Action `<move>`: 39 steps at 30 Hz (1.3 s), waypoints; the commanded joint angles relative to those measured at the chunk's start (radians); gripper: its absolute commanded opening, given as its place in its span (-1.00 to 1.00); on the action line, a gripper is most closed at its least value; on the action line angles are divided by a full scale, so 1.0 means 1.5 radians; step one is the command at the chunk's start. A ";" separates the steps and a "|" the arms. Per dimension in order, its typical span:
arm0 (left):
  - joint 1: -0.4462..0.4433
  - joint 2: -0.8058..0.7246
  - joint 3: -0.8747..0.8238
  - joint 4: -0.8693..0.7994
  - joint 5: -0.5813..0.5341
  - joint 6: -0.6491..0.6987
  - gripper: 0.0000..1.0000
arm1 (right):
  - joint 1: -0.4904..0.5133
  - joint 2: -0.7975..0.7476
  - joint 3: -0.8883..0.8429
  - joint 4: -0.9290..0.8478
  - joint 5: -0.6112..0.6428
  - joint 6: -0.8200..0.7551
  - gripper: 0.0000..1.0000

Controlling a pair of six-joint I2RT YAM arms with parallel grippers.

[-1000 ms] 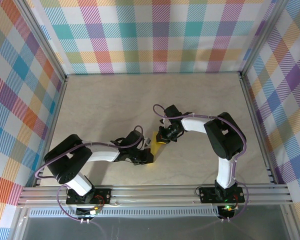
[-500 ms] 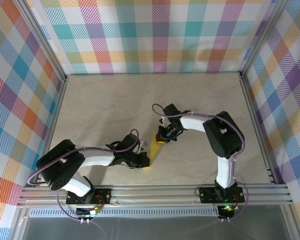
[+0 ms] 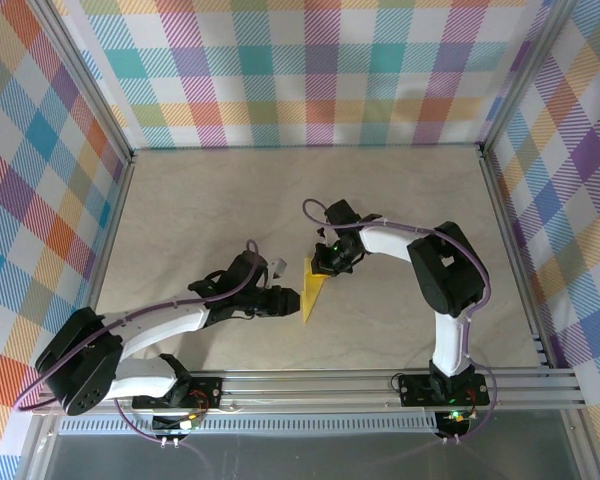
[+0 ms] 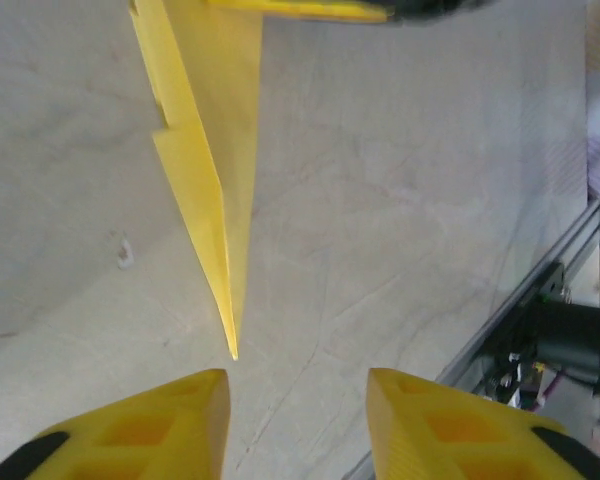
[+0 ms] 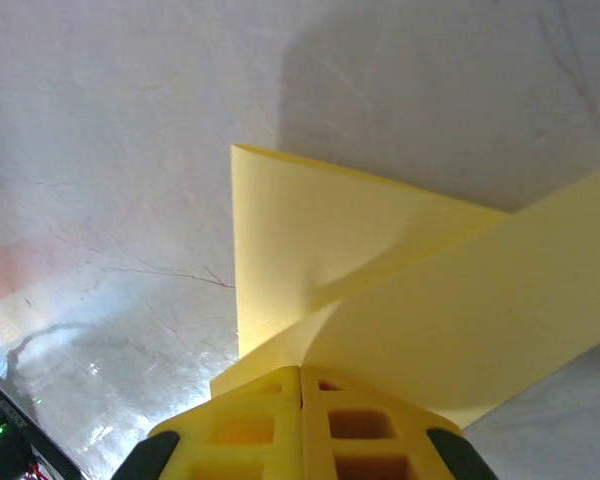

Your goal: Fold a paper plane with a square sheet of paper (fold left side to right side)

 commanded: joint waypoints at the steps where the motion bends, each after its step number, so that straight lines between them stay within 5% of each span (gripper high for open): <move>1: 0.016 -0.032 0.009 -0.018 -0.061 0.019 -0.09 | -0.003 -0.031 0.011 -0.013 0.005 -0.013 -0.86; 7: 0.030 -0.056 0.012 0.018 -0.107 0.013 -0.03 | -0.003 -0.094 -0.021 0.000 0.016 -0.004 -0.85; 12: 0.036 -0.086 0.008 0.028 -0.176 0.016 0.22 | -0.003 -0.158 -0.054 -0.021 0.063 -0.001 -0.65; 27: 0.067 -0.239 -0.007 -0.047 -0.395 0.083 0.89 | 0.061 -0.189 0.016 -0.244 0.227 -0.006 0.39; 39: 0.071 -0.331 -0.051 -0.067 -0.466 0.101 0.99 | 0.155 -0.004 0.175 -0.298 0.305 0.044 0.35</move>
